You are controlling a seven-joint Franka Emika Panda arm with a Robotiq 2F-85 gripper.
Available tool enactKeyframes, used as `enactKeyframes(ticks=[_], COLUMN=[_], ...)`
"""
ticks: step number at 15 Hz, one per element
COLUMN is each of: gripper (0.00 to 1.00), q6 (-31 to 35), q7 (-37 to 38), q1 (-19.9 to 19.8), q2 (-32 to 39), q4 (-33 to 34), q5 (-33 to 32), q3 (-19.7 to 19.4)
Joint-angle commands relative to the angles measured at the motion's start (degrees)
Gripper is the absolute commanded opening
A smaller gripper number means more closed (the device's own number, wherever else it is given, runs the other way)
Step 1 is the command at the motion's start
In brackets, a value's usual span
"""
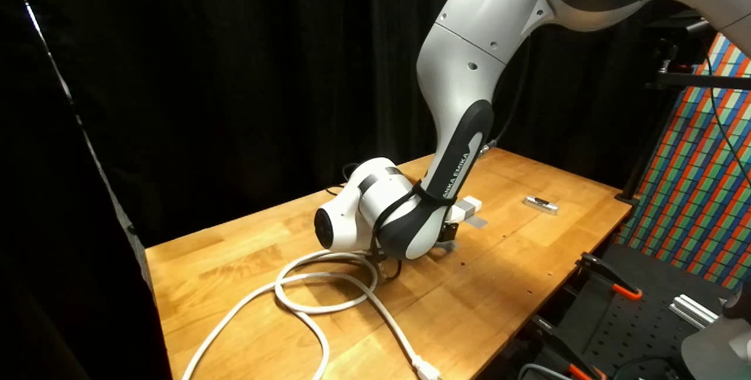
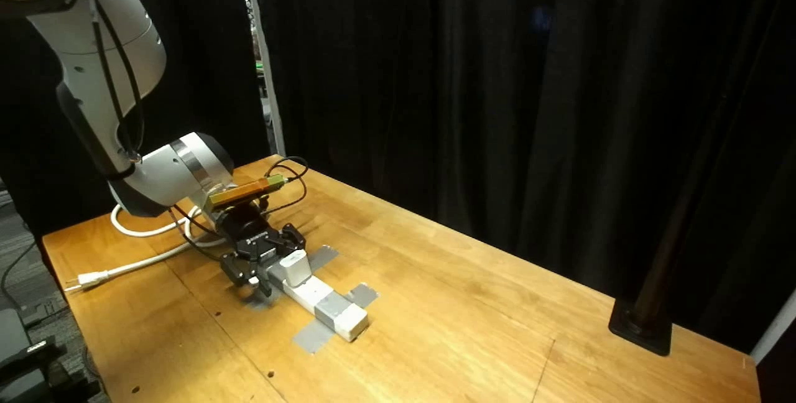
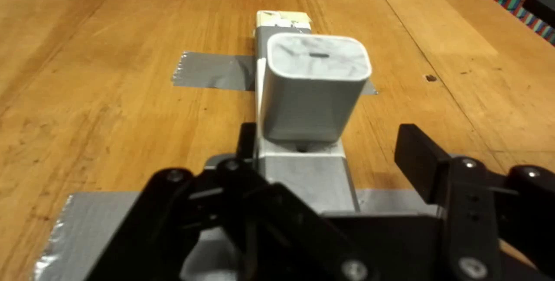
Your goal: Plug the charger head in the middle of the adapter
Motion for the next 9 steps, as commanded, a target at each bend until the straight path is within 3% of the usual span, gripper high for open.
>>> enactKeyframes(ticks=[1, 9], gripper=[1.00, 1.00], q6=[2.7, 8.7], q7=[0.6, 7.3], q1=[-2.0, -2.1], q2=[-1.3, -13.2], q4=[-0.8, -4.3], q5=[4.1, 8.1], q3=[1.6, 2.6])
